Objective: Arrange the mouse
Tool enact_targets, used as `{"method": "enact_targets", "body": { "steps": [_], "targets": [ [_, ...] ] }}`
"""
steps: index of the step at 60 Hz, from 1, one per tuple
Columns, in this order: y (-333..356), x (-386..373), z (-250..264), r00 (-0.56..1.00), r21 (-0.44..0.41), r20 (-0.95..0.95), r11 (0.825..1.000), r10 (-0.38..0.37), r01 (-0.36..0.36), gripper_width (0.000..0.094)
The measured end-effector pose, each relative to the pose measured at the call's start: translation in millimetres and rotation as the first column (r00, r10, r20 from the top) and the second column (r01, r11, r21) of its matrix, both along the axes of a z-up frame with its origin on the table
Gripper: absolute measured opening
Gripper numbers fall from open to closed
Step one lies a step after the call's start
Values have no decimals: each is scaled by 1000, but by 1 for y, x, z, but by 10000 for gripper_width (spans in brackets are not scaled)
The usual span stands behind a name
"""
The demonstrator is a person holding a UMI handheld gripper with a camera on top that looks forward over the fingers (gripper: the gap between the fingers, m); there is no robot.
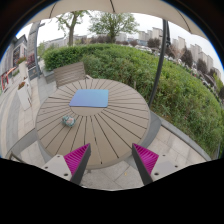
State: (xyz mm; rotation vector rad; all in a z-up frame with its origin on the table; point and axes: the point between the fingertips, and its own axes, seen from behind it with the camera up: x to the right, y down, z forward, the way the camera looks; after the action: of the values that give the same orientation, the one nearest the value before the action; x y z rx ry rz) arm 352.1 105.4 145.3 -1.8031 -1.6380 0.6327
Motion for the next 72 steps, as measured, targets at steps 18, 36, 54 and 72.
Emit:
{"method": "enact_targets", "body": {
  "steps": [18, 36, 54, 72],
  "targets": [
    [-56, -27, -21, 998, -30, -17, 997, 69, -69, 856],
    [-145, -76, -38, 987, -37, -77, 989, 139, -142, 857],
    [-178, -134, -89, 983, -10, -147, 993, 111, -113, 854],
    [-185, -182, -144, 985, -17, -132, 994, 109, -113, 854]
  ]
}}
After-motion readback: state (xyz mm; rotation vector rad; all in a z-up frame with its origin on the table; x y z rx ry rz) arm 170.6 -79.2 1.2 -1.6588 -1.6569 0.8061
